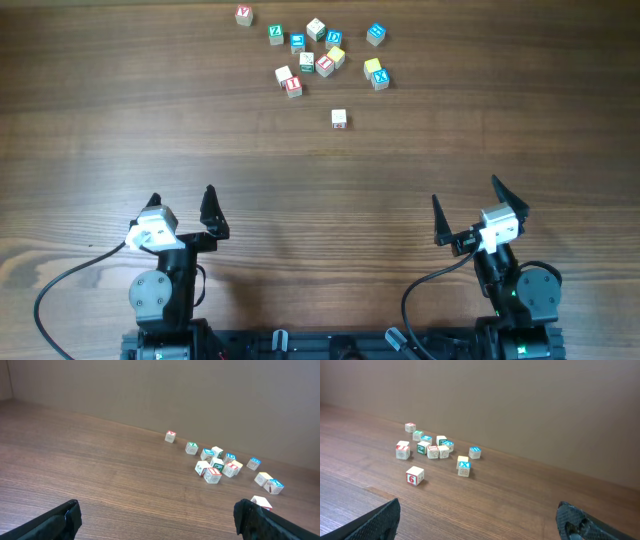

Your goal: Form a circle

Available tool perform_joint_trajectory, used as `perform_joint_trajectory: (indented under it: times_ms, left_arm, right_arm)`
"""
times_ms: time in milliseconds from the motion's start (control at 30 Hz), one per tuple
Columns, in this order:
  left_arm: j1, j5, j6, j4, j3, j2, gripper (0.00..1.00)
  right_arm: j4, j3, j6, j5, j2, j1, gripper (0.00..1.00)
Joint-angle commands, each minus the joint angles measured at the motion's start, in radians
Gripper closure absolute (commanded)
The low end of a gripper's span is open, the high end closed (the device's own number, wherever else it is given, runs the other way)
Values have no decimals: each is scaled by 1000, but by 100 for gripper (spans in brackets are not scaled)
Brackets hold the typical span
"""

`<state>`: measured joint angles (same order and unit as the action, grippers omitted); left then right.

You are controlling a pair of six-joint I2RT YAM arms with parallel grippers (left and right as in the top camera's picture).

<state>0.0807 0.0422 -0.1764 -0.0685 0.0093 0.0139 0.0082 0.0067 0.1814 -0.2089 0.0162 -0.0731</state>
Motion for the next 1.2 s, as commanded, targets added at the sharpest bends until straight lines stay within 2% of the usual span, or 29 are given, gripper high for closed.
perform_joint_trajectory:
  times_ms: [0, 1167]
  left_arm:
    - [2, -13, 16, -7, -4, -7, 0]
    - [-13, -13, 16, -7, -4, -7, 0]
  right_arm:
    - [8, -2, 2, -1, -7, 0, 0]
    - [8, -2, 3, -1, -7, 0, 0]
